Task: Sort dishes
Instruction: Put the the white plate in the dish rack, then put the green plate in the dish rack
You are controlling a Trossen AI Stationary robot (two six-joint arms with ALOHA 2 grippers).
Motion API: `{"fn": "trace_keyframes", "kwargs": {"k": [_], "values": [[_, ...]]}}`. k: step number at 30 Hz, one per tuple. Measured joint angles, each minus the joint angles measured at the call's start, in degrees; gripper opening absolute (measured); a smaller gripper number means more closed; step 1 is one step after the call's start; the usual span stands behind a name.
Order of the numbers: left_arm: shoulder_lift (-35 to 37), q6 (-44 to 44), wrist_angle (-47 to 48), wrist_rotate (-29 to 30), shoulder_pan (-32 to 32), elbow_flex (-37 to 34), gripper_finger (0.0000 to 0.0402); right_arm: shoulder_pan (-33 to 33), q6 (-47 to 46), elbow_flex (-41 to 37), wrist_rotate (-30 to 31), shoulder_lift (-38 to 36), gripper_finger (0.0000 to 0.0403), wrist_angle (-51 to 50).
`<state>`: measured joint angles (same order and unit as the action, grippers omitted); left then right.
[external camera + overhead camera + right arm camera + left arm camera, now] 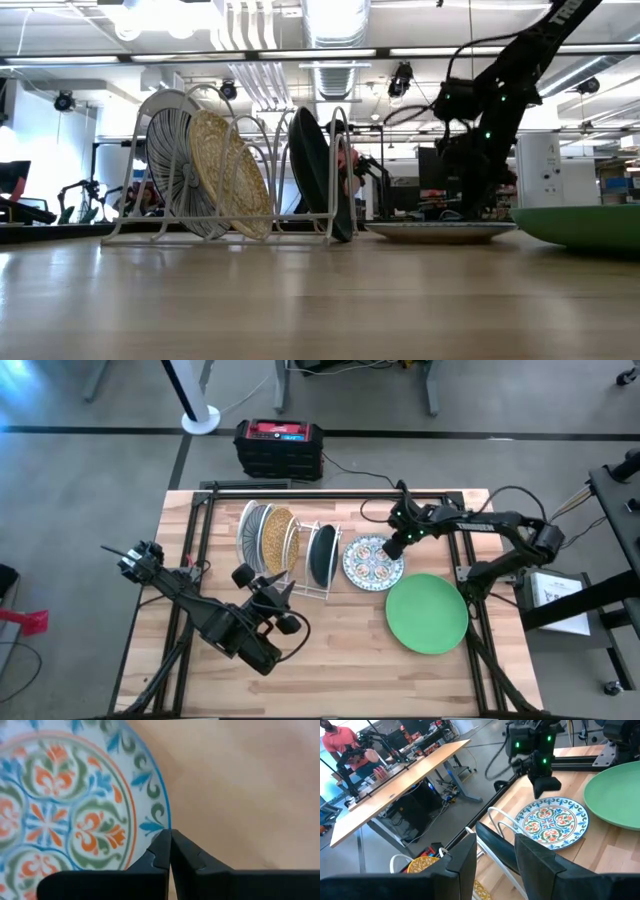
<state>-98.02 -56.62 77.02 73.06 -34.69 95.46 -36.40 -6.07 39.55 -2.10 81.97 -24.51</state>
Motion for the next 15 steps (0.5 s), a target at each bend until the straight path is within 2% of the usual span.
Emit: {"fn": "trace_keyframes", "kwargs": {"k": [10,15], "values": [[0.0,0.1,-1.9,0.0,1.6,0.0,0.0123,0.0,-0.6,0.2,-0.3,-9.0,0.0001,-4.1],[0.0,6.8,-9.4,-1.9,3.9,0.0,0.0112,0.0,-1.4,0.2,-0.6,-12.9,0.0001,-5.1]]}}
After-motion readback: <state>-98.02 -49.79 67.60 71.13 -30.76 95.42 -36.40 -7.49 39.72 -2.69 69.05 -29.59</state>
